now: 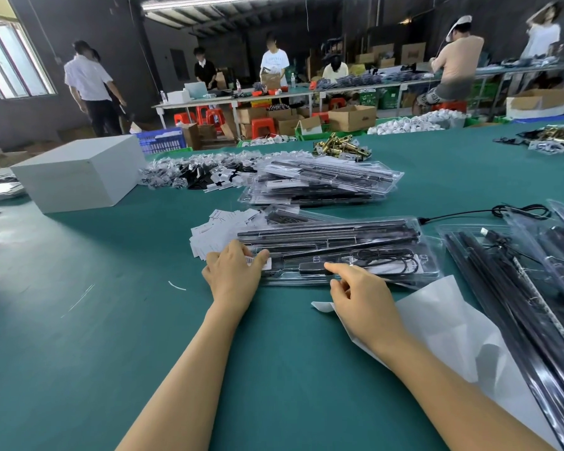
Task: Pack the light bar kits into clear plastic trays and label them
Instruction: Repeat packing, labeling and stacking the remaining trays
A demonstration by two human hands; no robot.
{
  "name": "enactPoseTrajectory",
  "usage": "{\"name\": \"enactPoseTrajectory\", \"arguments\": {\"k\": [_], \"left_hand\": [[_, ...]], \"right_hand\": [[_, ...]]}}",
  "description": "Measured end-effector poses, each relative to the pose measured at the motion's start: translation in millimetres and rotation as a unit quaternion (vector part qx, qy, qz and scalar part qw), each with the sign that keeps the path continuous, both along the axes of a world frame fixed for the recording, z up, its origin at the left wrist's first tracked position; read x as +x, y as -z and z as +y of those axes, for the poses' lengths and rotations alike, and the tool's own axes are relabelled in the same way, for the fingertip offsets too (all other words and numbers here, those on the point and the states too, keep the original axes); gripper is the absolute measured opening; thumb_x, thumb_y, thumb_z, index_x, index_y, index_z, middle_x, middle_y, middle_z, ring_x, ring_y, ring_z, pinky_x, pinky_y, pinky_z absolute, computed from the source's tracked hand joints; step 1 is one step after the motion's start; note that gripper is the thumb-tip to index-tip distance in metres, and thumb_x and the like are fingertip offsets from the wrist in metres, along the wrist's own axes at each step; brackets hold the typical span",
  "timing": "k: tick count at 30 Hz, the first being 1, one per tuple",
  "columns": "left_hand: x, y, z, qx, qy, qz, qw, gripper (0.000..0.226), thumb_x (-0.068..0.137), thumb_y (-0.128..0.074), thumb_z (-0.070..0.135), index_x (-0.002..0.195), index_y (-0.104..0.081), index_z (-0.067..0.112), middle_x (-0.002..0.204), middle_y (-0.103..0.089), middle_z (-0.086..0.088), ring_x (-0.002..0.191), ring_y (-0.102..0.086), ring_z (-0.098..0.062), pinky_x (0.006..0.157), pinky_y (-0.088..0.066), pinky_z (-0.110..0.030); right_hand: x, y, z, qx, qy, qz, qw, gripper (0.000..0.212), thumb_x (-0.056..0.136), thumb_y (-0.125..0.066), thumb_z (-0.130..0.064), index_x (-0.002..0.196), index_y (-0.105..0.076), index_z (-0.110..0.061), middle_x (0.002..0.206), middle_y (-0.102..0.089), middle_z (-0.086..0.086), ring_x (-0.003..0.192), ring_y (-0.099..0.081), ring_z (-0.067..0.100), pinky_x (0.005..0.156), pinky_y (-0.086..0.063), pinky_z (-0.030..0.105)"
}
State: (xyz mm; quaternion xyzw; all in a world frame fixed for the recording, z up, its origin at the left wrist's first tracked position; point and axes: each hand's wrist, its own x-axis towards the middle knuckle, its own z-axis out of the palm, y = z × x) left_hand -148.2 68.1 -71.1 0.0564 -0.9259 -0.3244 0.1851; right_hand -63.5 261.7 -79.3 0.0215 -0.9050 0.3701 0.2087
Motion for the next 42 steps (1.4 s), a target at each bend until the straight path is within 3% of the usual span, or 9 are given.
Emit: {"name": "enactPoseTrajectory", "arguments": {"k": [4,8,12,21,26,31,35,38,42], "left_hand": [[0.0,-3.9,-13.9,0.031,0.052,-0.006,0.998,0.021,0.091,-0.057,0.042,0.083,-0.047,0.026,0.074,-0.052,0.01,0.099,-0.038,-0.018,0.087,-0.027,-0.036],[4.0,-5.4,-31.0,0.062,0.136,0.004,0.989,0.01,0.092,-0.06,0.029,0.086,-0.053,0.025,0.078,-0.056,0.013,0.102,-0.043,-0.02,0.095,-0.036,-0.043],[5.5,-5.5,-32.1,0.003,0.131,0.016,0.991,0.013,0.093,-0.059,0.028,0.084,-0.051,0.022,0.078,-0.051,0.016,0.102,-0.039,-0.023,0.091,-0.036,-0.04],[3.7,-1.9,-30.7,0.028,0.108,0.018,0.994,0.015,0.094,-0.057,0.023,0.08,-0.051,0.022,0.076,-0.052,0.013,0.099,-0.039,-0.022,0.091,-0.037,-0.042],[0.7,1.4,-32.4,0.052,0.067,0.022,0.996,0.009,0.095,-0.056,0.021,0.096,-0.053,0.012,0.102,-0.055,-0.008,0.109,-0.041,-0.031,0.083,-0.021,-0.024],[0.3,2.0,-29.8,0.07,0.017,-0.005,0.997,0.031,0.095,-0.055,0.029,0.116,-0.05,0.007,0.128,-0.043,-0.018,0.116,-0.034,-0.032,0.092,-0.026,-0.033],[0.6,0.3,-24.3,-0.038,-0.015,-0.064,0.997,0.071,0.081,-0.051,0.071,0.132,-0.041,0.021,0.134,-0.036,-0.011,0.127,-0.03,-0.033,0.103,-0.025,-0.046],[-1.1,0.3,-22.2,-0.073,-0.015,-0.086,0.994,0.071,0.081,-0.047,0.074,0.137,-0.038,0.031,0.138,-0.033,-0.009,0.13,-0.026,-0.032,0.105,-0.021,-0.047],[2.7,1.1,-3.5,-0.111,-0.056,-0.093,0.988,0.064,0.088,-0.037,0.065,0.136,-0.039,0.021,0.141,-0.033,-0.012,0.129,-0.025,-0.031,0.101,-0.019,-0.047]], "right_hand": [[0.0,-1.1,0.0,0.0,-0.001,0.002,1.0,0.036,0.094,-0.05,-0.014,0.127,-0.061,-0.022,0.084,-0.057,-0.008,0.058,-0.043,-0.001,0.056,-0.029,0.01],[0.8,-1.1,0.5,0.002,-0.004,-0.001,1.0,0.037,0.093,-0.05,-0.012,0.127,-0.061,-0.023,0.082,-0.059,-0.005,0.056,-0.043,0.001,0.055,-0.029,0.012],[0.7,-1.9,0.5,-0.002,-0.004,-0.001,1.0,0.036,0.094,-0.05,-0.012,0.126,-0.061,-0.023,0.08,-0.055,-0.01,0.055,-0.044,0.001,0.056,-0.031,0.01],[1.7,-2.9,-0.4,-0.005,-0.004,-0.005,1.0,0.037,0.094,-0.049,-0.013,0.127,-0.061,-0.023,0.078,-0.056,-0.009,0.052,-0.044,0.001,0.055,-0.032,0.01],[1.5,-3.6,-0.5,-0.015,-0.003,-0.007,1.0,0.036,0.094,-0.05,-0.012,0.125,-0.062,-0.023,0.07,-0.049,-0.014,0.053,-0.046,0.0,0.054,-0.033,0.011],[2.4,-3.6,-0.8,-0.019,-0.004,-0.007,1.0,0.036,0.093,-0.049,-0.01,0.125,-0.063,-0.022,0.07,-0.048,-0.018,0.055,-0.048,-0.002,0.054,-0.033,0.011],[2.2,-4.2,-0.3,-0.024,-0.006,-0.007,1.0,0.037,0.093,-0.048,-0.01,0.125,-0.062,-0.022,0.07,-0.045,-0.02,0.057,-0.048,-0.005,0.054,-0.033,0.012],[2.2,-3.5,-0.1,-0.019,-0.007,-0.004,1.0,0.036,0.094,-0.048,-0.01,0.125,-0.062,-0.022,0.069,-0.044,-0.02,0.055,-0.047,-0.004,0.055,-0.033,0.011],[0.4,-1.8,-1.3,-0.009,0.001,-0.001,1.0,0.037,0.093,-0.048,-0.011,0.125,-0.062,-0.023,0.077,-0.051,-0.016,0.054,-0.041,-0.002,0.056,-0.03,0.011]]}}
